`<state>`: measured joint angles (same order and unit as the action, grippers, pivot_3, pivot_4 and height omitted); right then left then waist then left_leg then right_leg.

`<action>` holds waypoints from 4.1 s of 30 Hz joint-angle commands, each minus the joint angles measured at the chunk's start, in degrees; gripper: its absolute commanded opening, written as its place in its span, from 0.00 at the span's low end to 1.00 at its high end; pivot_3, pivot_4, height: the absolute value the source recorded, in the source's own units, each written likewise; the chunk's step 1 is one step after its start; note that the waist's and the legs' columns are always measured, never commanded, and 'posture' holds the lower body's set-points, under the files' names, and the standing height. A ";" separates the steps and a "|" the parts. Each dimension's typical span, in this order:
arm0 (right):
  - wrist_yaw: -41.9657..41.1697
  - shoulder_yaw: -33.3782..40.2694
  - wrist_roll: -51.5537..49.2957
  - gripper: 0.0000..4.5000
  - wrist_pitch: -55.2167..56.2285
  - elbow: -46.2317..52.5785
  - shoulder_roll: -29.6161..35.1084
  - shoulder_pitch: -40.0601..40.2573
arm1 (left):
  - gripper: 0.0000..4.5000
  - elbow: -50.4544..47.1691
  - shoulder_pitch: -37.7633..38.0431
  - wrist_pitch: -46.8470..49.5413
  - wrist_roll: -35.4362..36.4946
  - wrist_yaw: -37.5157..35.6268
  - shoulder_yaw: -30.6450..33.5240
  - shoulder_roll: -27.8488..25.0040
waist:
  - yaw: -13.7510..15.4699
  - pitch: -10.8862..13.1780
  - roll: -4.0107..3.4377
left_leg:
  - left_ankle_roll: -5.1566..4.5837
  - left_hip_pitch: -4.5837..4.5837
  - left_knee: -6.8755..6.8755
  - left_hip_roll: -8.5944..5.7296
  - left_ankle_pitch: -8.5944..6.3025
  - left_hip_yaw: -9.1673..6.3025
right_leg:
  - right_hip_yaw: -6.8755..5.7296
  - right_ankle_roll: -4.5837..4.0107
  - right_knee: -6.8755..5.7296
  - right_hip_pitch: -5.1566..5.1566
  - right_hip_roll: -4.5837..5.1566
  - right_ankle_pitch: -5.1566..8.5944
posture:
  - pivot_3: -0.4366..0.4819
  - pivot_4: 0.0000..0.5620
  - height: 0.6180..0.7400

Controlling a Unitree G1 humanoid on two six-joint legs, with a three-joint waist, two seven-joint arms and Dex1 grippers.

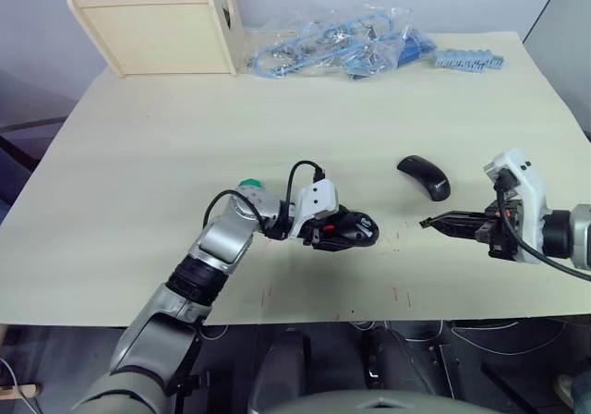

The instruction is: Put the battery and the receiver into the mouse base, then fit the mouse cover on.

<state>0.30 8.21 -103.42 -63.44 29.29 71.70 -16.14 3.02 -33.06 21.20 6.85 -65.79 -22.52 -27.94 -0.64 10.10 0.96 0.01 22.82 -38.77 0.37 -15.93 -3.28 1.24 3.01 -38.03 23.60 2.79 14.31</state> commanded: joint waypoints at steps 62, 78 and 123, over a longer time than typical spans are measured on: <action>-38.52 -39.50 67.31 0.00 -19.48 -16.63 -30.83 -43.73 | 0.65 -2.46 -0.18 5.96 -2.65 7.42 -1.66 3.59 | 0.02 -0.03 -0.05 | 0.00 0.07 -0.25 -0.09 0.00 -0.17 | -0.16 0.00 -0.14 0.00 0.05 -0.01 | 0.48 0.27 1.00; -40.96 -39.82 71.27 0.00 -18.91 -16.91 -31.23 -42.22 | 0.65 -2.53 -0.14 6.22 -2.70 7.51 -1.43 3.81 | 0.03 -0.03 -0.05 | 0.00 0.07 -0.26 -0.09 0.00 -0.18 | -0.17 0.00 -0.14 0.00 0.06 -0.01 | 0.48 0.27 1.00; -43.04 -41.96 76.20 0.12 -18.85 -14.90 -33.67 -39.56 | 0.65 -2.28 -0.02 6.25 -3.12 7.99 -1.36 4.47 | -0.03 -0.04 -0.06 | 0.00 0.04 -0.27 -0.11 0.00 -0.21 | -0.18 0.00 -0.15 -0.02 0.06 -0.01 | 0.48 0.27 1.00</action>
<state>-42.16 -33.32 -26.96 -82.46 12.60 38.28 -56.29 0.60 -33.07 27.16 4.46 -58.80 -23.12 -24.10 -0.66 10.06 0.90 0.02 22.86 -39.04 0.26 -15.93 -3.49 1.06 3.01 -38.18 23.57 2.85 14.30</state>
